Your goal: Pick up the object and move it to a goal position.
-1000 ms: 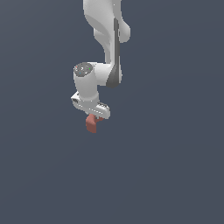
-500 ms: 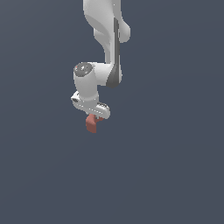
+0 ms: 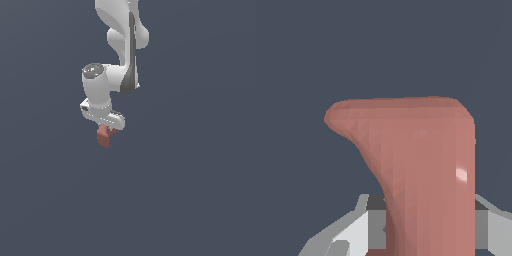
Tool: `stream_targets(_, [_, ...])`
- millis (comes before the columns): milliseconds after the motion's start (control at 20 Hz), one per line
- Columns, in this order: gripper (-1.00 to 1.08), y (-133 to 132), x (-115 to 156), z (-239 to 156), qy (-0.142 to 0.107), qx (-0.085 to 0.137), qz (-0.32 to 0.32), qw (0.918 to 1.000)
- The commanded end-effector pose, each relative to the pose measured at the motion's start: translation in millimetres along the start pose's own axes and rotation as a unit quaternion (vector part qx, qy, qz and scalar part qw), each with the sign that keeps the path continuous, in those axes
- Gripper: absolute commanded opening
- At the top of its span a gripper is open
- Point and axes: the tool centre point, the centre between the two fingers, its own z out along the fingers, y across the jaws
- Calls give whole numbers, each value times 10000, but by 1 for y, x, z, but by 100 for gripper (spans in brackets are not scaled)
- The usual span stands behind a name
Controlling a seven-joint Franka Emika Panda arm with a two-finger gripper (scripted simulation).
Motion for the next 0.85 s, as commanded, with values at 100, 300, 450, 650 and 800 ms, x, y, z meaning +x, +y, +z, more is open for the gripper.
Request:
stream_targets(100, [-100,11,-13,-20,4,3,1,10000])
stream_targets(300, [-100,20,-23,-34,1,3,-2,10000])
stream_targets(450, [-100,24,-27,-42,1,3,-2,10000])
stream_targets(650, [-100,27,-30,-47,0,1,-3,10000])
stream_targets(800, [-100,27,-29,-47,0,-3,-4,10000])
